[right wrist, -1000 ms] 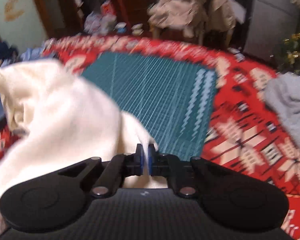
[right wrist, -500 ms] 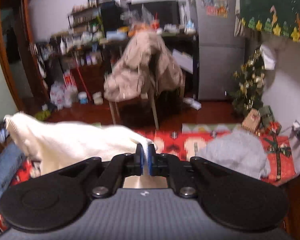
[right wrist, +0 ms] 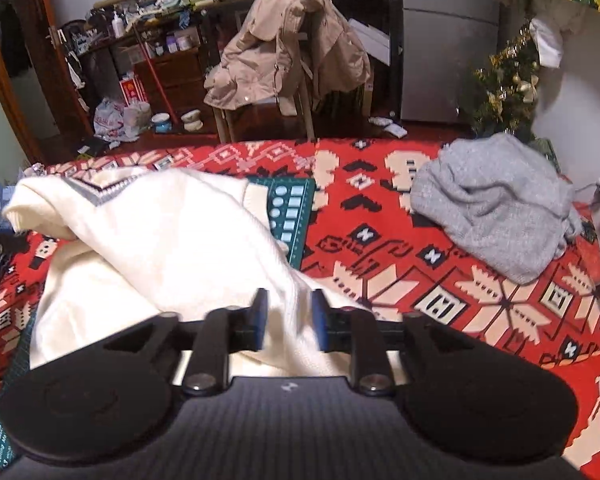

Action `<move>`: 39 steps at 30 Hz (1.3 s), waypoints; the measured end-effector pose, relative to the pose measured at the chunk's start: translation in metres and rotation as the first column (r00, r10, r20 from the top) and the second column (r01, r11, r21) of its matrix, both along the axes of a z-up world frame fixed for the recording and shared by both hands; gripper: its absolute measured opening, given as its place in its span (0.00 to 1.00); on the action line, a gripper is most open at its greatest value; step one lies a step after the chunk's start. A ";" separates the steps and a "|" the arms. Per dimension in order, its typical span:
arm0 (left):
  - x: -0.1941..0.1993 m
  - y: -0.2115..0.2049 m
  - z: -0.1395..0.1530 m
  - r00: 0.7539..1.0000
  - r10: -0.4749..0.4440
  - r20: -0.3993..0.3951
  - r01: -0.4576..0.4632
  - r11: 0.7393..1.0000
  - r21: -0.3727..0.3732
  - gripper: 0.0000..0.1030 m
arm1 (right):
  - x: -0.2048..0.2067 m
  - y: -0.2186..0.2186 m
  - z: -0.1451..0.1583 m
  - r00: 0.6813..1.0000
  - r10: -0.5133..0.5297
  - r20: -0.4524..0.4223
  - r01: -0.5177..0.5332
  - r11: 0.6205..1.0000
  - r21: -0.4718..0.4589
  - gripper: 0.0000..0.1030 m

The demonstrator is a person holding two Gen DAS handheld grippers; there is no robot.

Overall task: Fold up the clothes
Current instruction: 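Lower the sweater onto the mat and regrasp its edge with both grippers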

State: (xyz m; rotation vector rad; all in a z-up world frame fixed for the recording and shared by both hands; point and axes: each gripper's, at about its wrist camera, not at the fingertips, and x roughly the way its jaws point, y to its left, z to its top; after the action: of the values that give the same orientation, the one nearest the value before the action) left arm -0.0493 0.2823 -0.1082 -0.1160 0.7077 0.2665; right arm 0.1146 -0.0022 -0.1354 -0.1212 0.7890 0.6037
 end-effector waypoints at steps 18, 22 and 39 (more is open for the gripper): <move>0.035 0.007 -0.007 0.999 0.011 -0.048 -0.016 0.995 -0.097 0.61 | 0.051 0.063 0.021 0.988 0.151 -0.023 -0.151 0.988 0.000 0.70; 0.060 0.017 -0.010 0.996 0.047 -0.079 -0.057 0.991 -0.124 0.61 | 0.082 0.092 0.008 0.979 0.193 -0.072 -0.194 0.981 -0.002 0.73; 0.147 0.010 0.011 1.000 -0.001 -0.017 0.001 1.000 -0.005 0.14 | 0.127 0.136 -0.007 0.989 0.145 -0.025 -0.143 0.986 0.084 0.15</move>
State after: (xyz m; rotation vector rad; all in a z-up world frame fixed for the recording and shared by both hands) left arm 0.0975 0.2926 -0.0972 -0.1185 0.7253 0.2654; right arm 0.2417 0.1340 -0.1420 -0.0942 0.7891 0.7756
